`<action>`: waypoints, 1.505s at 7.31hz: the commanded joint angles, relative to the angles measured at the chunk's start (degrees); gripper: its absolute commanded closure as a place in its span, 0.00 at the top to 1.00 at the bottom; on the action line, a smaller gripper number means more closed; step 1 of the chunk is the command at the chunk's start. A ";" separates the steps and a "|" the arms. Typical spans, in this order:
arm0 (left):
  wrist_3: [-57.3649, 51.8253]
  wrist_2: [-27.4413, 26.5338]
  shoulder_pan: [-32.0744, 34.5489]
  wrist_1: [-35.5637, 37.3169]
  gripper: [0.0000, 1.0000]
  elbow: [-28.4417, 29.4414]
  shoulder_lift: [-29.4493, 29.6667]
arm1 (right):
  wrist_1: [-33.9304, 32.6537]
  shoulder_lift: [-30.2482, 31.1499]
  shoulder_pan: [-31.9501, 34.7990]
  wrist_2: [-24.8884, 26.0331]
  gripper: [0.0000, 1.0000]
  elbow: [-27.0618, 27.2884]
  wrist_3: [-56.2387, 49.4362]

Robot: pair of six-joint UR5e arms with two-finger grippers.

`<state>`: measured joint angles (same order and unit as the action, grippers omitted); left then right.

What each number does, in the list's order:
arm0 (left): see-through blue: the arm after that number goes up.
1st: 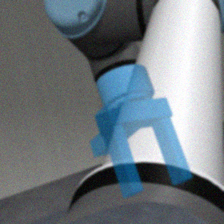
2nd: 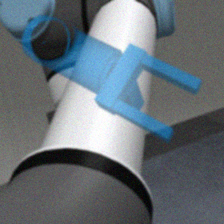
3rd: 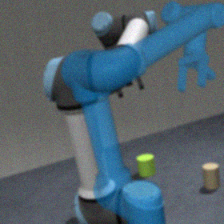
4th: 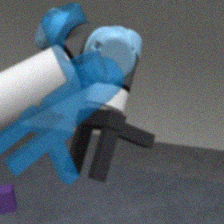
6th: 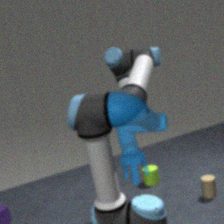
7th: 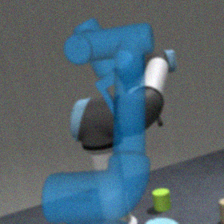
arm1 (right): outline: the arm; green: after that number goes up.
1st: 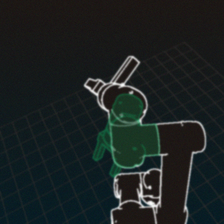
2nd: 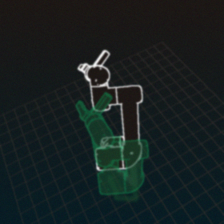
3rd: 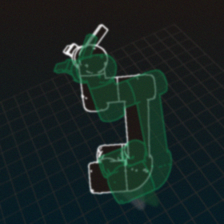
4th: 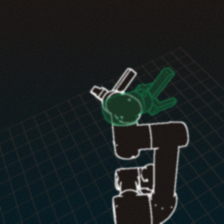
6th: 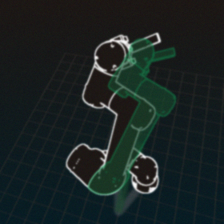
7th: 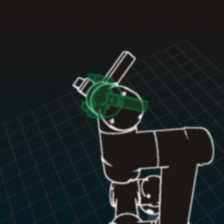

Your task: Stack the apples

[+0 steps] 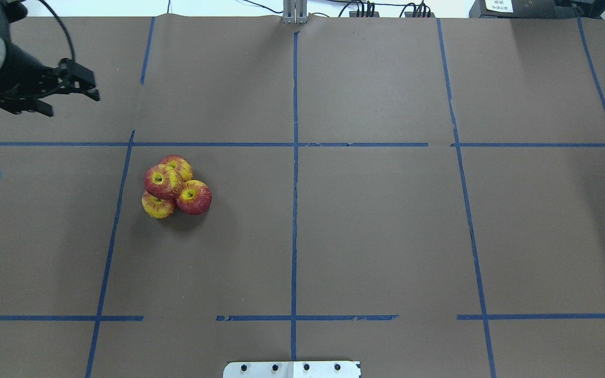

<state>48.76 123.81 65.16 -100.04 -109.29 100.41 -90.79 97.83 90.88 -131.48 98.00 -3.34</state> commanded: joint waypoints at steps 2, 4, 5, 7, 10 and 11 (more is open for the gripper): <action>-39.67 1.26 15.38 10.68 0.99 1.00 -9.52 | 0.00 0.00 0.00 0.00 1.00 0.00 0.00; -55.56 1.44 25.41 14.88 0.99 4.95 -12.58 | 0.00 0.00 0.00 0.00 1.00 0.00 0.00; -55.61 4.31 27.55 14.70 1.00 6.01 -14.78 | 0.00 0.00 0.00 0.00 1.00 0.00 0.00; -55.88 6.54 27.57 14.17 1.00 5.75 -18.14 | 0.00 0.00 0.00 0.00 1.00 0.00 0.00; -55.88 6.45 27.57 14.17 1.00 5.93 -18.14 | 0.00 0.00 0.00 0.00 1.00 0.00 0.00; -55.96 6.36 27.57 14.09 1.00 5.75 -18.06 | 0.00 0.00 0.00 0.00 1.00 0.00 0.00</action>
<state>-7.16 130.25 92.72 -85.89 -103.40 82.32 -90.79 97.82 90.88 -131.48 98.00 -3.34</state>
